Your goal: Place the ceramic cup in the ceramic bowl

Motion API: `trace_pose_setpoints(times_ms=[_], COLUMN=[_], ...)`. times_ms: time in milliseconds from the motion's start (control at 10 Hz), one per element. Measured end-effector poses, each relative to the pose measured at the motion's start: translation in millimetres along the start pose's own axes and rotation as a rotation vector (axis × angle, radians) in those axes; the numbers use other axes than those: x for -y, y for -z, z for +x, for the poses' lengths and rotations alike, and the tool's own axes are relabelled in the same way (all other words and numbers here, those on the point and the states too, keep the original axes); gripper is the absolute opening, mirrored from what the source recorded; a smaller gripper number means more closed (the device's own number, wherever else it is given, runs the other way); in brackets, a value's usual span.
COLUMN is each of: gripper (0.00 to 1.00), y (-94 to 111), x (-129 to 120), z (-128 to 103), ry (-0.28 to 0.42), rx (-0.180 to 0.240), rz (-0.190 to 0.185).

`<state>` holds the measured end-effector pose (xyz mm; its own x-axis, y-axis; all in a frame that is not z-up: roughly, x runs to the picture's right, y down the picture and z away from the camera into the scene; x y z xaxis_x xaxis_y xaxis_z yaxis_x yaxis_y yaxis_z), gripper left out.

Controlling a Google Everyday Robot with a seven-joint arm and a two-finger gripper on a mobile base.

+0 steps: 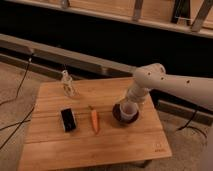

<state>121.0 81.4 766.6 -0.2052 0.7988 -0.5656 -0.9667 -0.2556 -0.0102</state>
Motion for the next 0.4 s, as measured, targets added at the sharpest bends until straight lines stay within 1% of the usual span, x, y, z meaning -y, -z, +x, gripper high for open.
trace_pose_setpoints(times_ms=[100, 200, 300, 400], gripper=[0.76, 0.76, 0.76, 0.76], y=[5.6, 13.0, 16.3, 17.1], x=[-6.2, -13.6, -19.6, -18.6], z=[0.8, 2.8, 4.2, 4.2], ry=[0.028, 0.057, 0.072, 0.072], rx=[-0.006, -0.017, -0.024, -0.024], rz=[0.025, 0.064, 0.08, 0.086])
